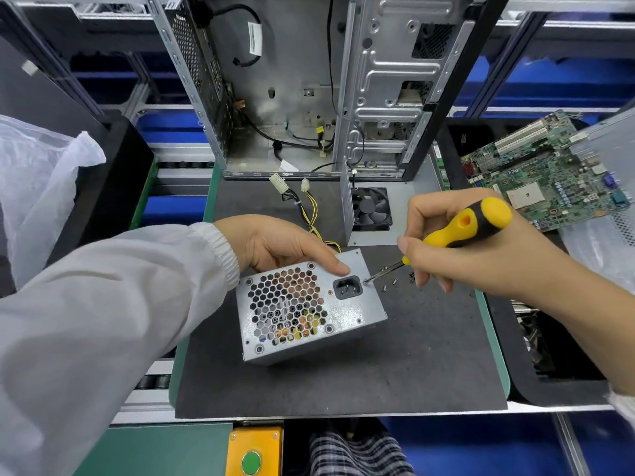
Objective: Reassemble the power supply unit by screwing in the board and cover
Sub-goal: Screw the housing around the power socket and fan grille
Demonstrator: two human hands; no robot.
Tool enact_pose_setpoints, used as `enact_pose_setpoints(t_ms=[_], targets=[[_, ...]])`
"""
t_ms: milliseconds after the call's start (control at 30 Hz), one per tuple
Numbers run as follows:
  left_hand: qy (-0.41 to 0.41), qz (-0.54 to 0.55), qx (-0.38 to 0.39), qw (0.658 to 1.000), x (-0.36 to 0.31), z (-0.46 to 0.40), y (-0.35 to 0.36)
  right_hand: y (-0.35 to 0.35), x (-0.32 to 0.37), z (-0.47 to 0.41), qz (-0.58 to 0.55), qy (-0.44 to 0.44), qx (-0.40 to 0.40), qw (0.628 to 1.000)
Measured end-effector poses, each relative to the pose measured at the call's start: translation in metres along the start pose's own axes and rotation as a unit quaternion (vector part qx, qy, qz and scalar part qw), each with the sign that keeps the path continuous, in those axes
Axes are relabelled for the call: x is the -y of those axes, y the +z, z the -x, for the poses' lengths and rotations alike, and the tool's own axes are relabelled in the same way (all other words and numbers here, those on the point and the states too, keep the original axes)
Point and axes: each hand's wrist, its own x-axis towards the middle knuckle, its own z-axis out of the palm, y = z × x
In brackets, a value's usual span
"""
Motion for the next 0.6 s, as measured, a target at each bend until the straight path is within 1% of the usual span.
enact_pose_setpoints(t_ms=[133, 233, 433, 600], targets=[[-0.018, 0.005, -0.009, 1.000, -0.007, 0.001, 0.005, 0.001, 0.002, 0.004, 0.002, -0.013, 0.016, 1.000], [-0.025, -0.025, -0.013, 0.999, -0.013, 0.001, 0.010, 0.001, 0.003, 0.005, 0.012, -0.022, 0.026, 0.999], [-0.043, -0.053, -0.080, 0.994, -0.016, 0.001, 0.017, 0.001, 0.004, 0.007, 0.062, -0.048, 0.026, 0.997], [-0.040, -0.070, -0.093, 0.992, -0.015, 0.000, 0.020, 0.003, 0.005, 0.012, 0.088, -0.067, 0.027, 0.993]])
